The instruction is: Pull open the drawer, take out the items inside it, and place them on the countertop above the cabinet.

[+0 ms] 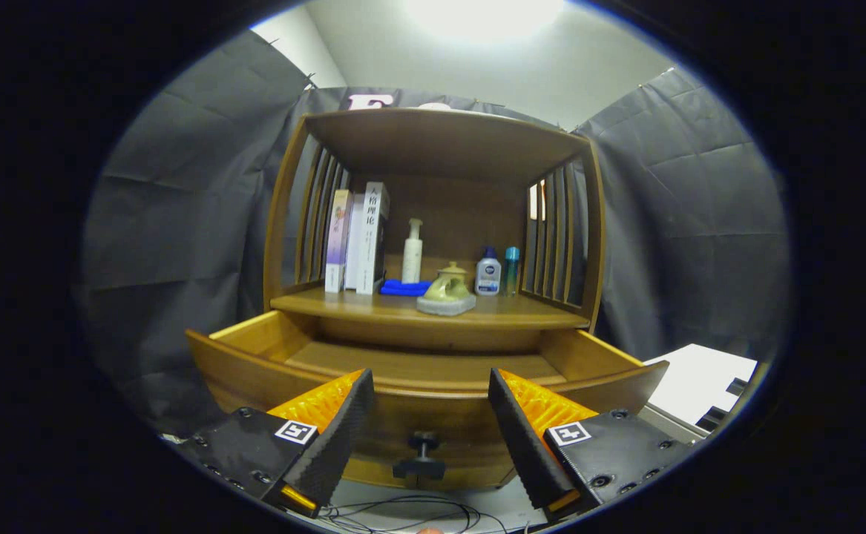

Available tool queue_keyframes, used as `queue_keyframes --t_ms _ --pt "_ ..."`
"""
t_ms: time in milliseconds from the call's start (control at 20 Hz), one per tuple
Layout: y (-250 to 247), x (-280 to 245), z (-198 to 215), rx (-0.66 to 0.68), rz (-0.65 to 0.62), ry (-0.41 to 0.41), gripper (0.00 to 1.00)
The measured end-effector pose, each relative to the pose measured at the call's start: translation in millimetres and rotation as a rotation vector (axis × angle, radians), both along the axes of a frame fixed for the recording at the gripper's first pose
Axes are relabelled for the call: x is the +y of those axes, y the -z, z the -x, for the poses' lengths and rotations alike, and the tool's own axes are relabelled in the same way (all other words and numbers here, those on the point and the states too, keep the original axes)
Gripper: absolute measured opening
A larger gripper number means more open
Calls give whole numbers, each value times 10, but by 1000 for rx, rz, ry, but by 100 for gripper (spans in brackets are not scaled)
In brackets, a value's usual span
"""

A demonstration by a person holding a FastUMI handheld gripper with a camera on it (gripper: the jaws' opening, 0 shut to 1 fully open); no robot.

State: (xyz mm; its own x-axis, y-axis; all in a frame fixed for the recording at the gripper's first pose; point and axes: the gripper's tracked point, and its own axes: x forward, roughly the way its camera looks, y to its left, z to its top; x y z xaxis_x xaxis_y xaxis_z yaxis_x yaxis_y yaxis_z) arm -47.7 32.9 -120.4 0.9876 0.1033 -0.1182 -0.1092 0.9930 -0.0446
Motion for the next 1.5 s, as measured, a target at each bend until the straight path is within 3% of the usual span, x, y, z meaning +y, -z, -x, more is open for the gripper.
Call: queue_keyframes --t_ms 350,700,1500 --pt "501 10 -96 117 58 0 98" --pt "527 -18 -180 123 25 0 98" --pt "544 46 -1176 140 54 -22 98"
